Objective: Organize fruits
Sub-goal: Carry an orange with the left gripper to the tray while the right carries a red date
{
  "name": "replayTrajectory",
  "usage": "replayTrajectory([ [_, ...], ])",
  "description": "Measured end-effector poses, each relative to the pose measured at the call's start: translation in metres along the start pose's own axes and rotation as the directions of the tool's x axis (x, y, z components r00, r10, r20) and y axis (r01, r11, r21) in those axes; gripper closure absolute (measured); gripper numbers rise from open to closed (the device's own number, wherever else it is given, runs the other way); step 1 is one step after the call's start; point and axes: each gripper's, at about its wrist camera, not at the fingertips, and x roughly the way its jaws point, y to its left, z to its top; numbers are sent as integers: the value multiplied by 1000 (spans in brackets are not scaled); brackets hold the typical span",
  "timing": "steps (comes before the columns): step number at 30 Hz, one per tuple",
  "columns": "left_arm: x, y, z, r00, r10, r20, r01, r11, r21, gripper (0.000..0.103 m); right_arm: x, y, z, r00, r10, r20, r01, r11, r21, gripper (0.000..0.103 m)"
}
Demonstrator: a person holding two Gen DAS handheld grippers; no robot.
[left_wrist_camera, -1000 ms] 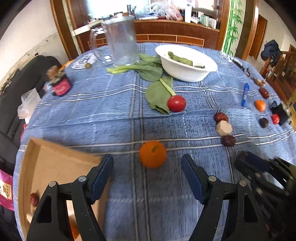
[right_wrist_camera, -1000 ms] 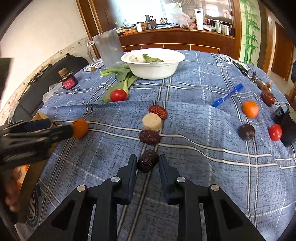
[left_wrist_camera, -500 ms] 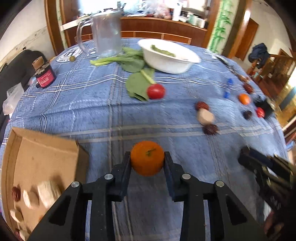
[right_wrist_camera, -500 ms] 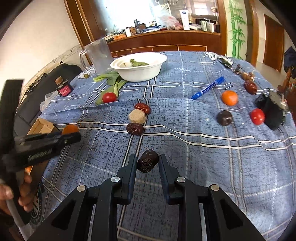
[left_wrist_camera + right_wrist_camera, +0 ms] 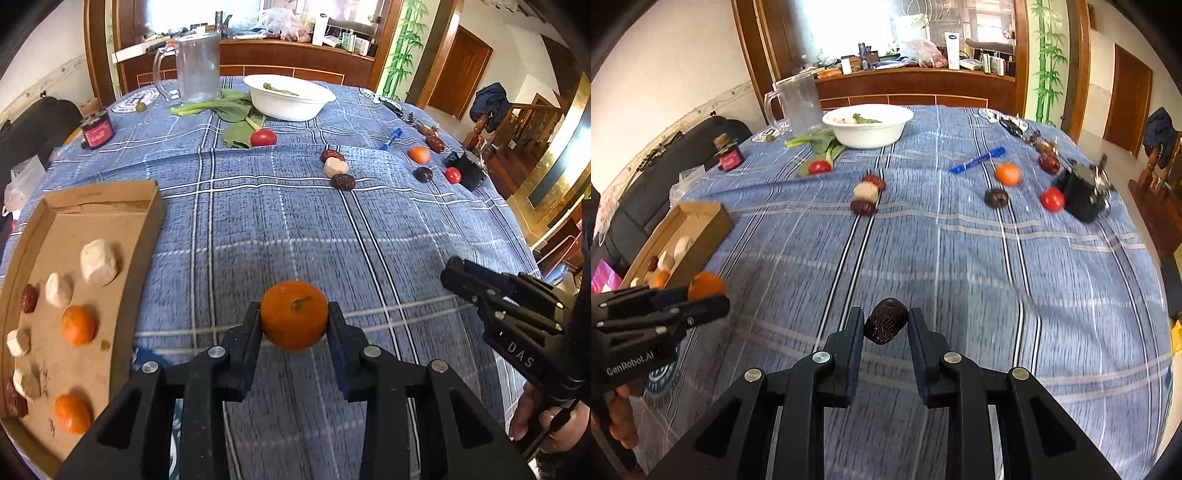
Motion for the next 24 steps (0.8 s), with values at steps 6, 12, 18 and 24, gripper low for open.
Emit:
replayTrajectory([
  [6,-22,4,-13,999,-7,32,7,1000,9,70,-7,12,-15,1000,0,-18,0,1000,7,77],
  [12,-39,16,-18,998,-6,57,6,1000,-4,70,-11,33,-12,1000,8,-9,-8,1000,-19,77],
  [18,-54,39,-22,997,12,80,-9,999,-39,70,-12,61,-5,1000,29,2,-29,998,-61,77],
  [24,-69,71,-28,994,49,99,-39,994,-100,70,-11,90,3,998,56,8,-55,992,-109,77],
])
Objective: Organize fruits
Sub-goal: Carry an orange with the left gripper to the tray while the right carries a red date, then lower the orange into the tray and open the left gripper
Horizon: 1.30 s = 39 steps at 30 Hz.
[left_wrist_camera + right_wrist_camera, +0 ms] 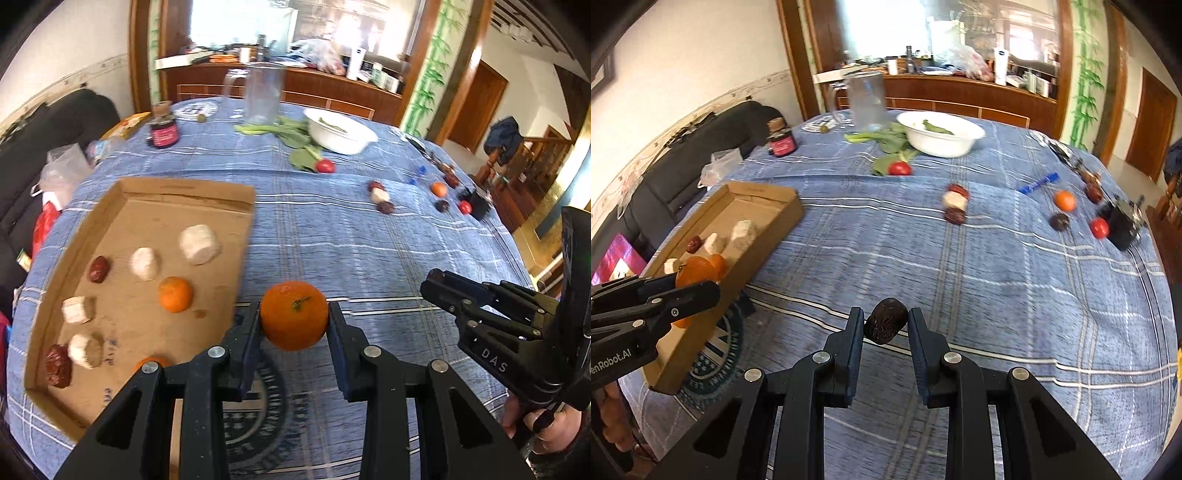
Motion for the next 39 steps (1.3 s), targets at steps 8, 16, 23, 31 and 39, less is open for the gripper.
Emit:
replayTrajectory([
  [8,-18,50,-7,998,63,21,-61,995,-85,70,10,43,13,998,55,2,-55,996,-68,76],
  [16,-34,100,-19,991,136,19,-130,976,-177,70,22,92,28,992,126,1,-125,981,-151,76],
  [23,-41,134,-37,982,187,-1,-182,955,-236,70,32,135,38,983,182,-9,-179,956,-234,76],
  [31,-36,152,-63,979,196,-51,-202,938,-281,70,52,172,32,970,233,-74,-245,922,-301,76],
  [39,-26,156,-68,979,188,-76,-202,933,-297,70,80,185,22,961,232,-152,-270,907,-322,76],
])
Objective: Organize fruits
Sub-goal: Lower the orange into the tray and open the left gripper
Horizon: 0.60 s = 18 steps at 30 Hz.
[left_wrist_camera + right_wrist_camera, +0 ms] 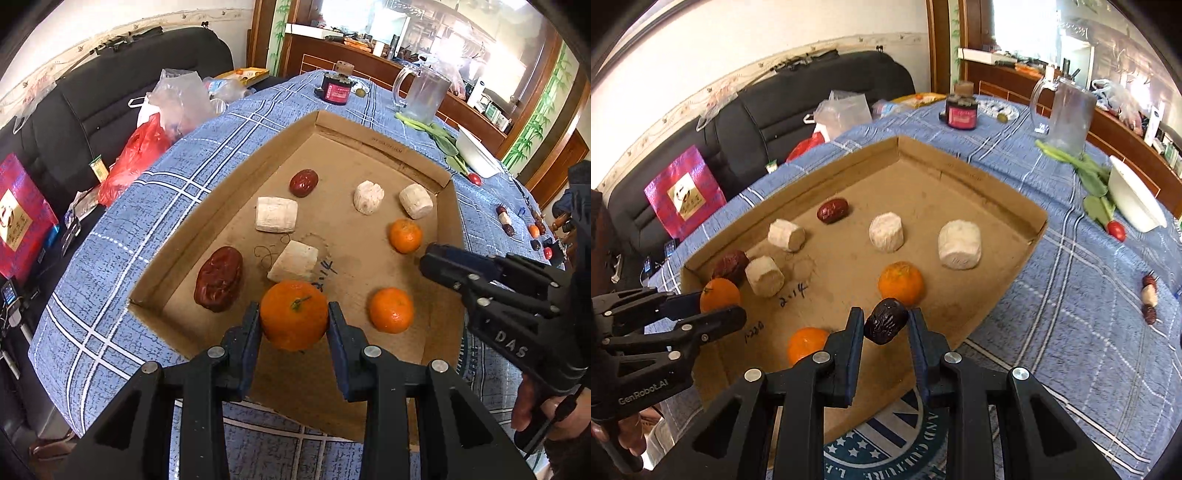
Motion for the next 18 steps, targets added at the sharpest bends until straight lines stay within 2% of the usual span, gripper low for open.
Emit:
replayTrajectory([
  [8,15,-8,-1,999,-6,-36,6,1000,16,70,16,0,1,999,-15,-32,15,1000,-13,76],
  [18,21,-13,0,999,21,-35,-20,999,40,69,19,4,2,998,-58,-33,56,997,-52,75],
])
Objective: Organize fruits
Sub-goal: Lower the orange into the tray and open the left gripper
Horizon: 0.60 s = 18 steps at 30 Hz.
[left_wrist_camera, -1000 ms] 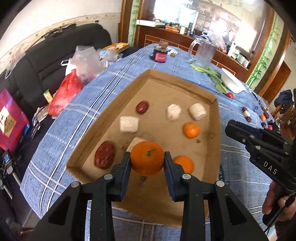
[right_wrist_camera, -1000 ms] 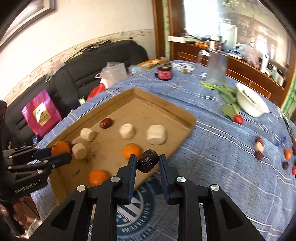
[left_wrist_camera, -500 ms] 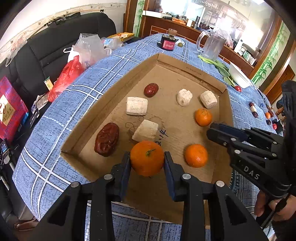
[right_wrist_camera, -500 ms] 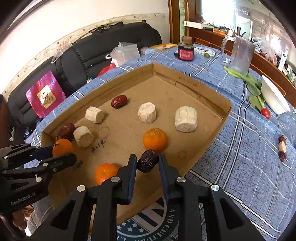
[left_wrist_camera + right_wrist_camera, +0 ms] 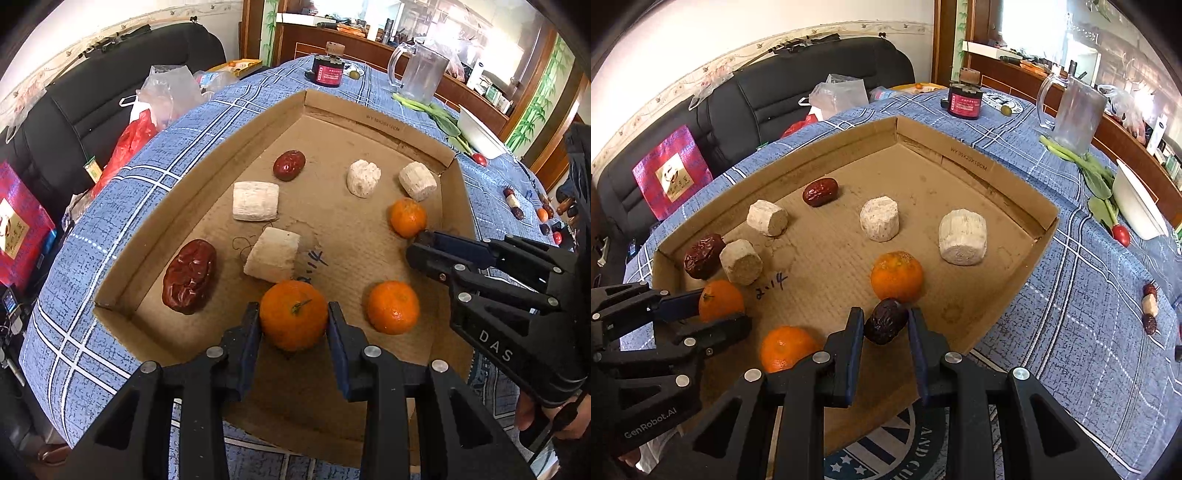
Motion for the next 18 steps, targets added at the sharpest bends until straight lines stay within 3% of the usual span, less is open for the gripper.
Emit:
replayTrajectory([
  [6,0,0,-1,1000,-1,-3,1,1000,-7,68,1,1,2,1000,-15,-7,15,1000,-1,75],
  [18,-17,0,-4,999,22,27,-22,1000,-15,55,-15,1,-2,1000,-22,4,22,1000,17,71],
])
